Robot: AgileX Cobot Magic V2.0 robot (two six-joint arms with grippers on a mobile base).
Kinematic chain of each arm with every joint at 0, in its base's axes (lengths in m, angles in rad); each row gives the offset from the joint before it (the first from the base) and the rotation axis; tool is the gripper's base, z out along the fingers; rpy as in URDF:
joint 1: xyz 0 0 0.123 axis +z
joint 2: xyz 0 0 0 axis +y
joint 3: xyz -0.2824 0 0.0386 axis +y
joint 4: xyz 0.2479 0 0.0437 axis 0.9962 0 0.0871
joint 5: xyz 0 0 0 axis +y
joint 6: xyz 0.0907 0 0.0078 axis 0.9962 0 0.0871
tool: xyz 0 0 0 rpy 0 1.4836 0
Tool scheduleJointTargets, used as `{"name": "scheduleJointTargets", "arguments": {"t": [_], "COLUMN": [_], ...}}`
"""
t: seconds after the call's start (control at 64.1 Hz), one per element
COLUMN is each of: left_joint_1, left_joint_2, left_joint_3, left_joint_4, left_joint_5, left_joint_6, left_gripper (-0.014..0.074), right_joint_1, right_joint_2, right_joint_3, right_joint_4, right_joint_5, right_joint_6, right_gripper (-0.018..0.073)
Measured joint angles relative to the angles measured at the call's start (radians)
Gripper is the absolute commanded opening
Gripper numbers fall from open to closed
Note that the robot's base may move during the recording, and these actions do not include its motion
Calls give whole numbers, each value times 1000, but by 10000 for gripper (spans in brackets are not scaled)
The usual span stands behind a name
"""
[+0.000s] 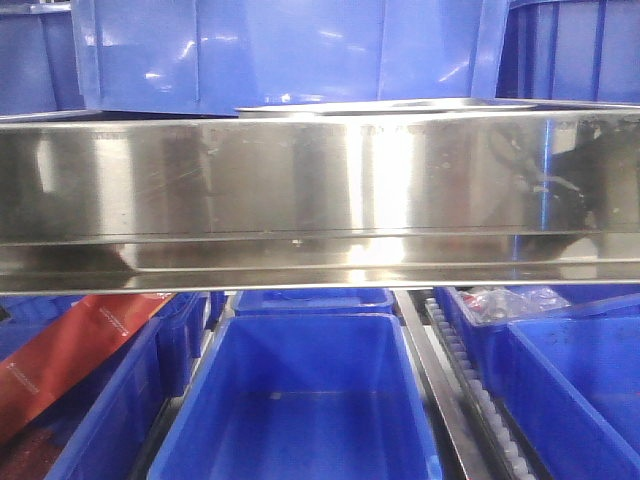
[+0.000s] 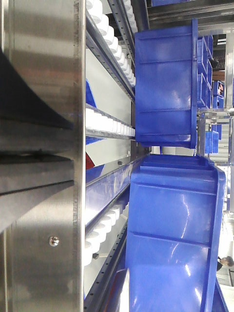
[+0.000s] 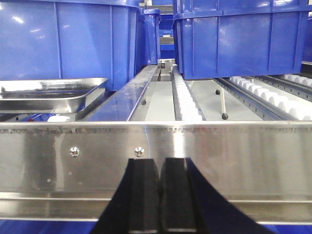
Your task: Stack silver trays without gaps
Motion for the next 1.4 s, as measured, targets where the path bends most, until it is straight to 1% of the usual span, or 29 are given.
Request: {"name": "scheduleJointTargets", "arguments": {"t": [0.265, 0.421, 0.515, 0.562, 0.624, 0.671, 0.733, 0.827, 0.967, 1.045, 1.154, 1.201, 1.264, 1.342, 1.404], "left_joint_1": [0, 0, 0, 0, 0, 0, 0, 0, 0, 0, 0, 0, 0, 0, 0], "left_joint_2": [0, 0, 0, 0, 0, 0, 0, -2, 52, 123, 264, 331, 404, 508, 585], "left_joint_3": [0, 0, 0, 0, -16, -41, -101, -227, -436, -552, -712, -774, -833, -905, -949], "left_joint_4": [0, -3, -21, -26, -28, -30, -32, -26, 24, 32, 26, 11, -28, -101, -174], "left_joint_5": [-8, -126, -208, -245, -250, -216, -151, 2, 190, 291, 445, 484, 524, 555, 584], "left_joint_6": [0, 0, -9, -17, -36, -48, -54, -56, -46, -29, 5, 21, 51, 107, 131], "left_gripper": [-10, -10, -10, -10, -10, -10, -10, -10, -10, -10, -10, -10, -10, -10, -10], "right_joint_1": [0, 0, 0, 0, 0, 2, 2, 2, 2, 2, 2, 3, 3, 3, 3], "right_joint_2": [0, 0, 0, 0, 0, 0, 0, 0, -3, 7, 83, 134, 200, 312, 403], "right_joint_3": [0, 0, 0, 0, 0, 0, -2, -52, -233, -329, -475, -527, -605, -700, -789], "right_joint_4": [0, 0, 0, 12, 47, 74, 103, 126, 137, 135, 89, 67, 51, 40, 41], "right_joint_5": [0, -24, -62, -99, -147, -180, -190, -145, 28, 142, 322, 372, 436, 510, 579], "right_joint_6": [0, 0, 0, 0, 2, 5, 7, 7, 7, 7, 8, 8, 8, 8, 8], "right_gripper": [-78, -78, -78, -78, -78, -78, -78, -78, -78, -78, -78, -78, -78, -78, -78]}}
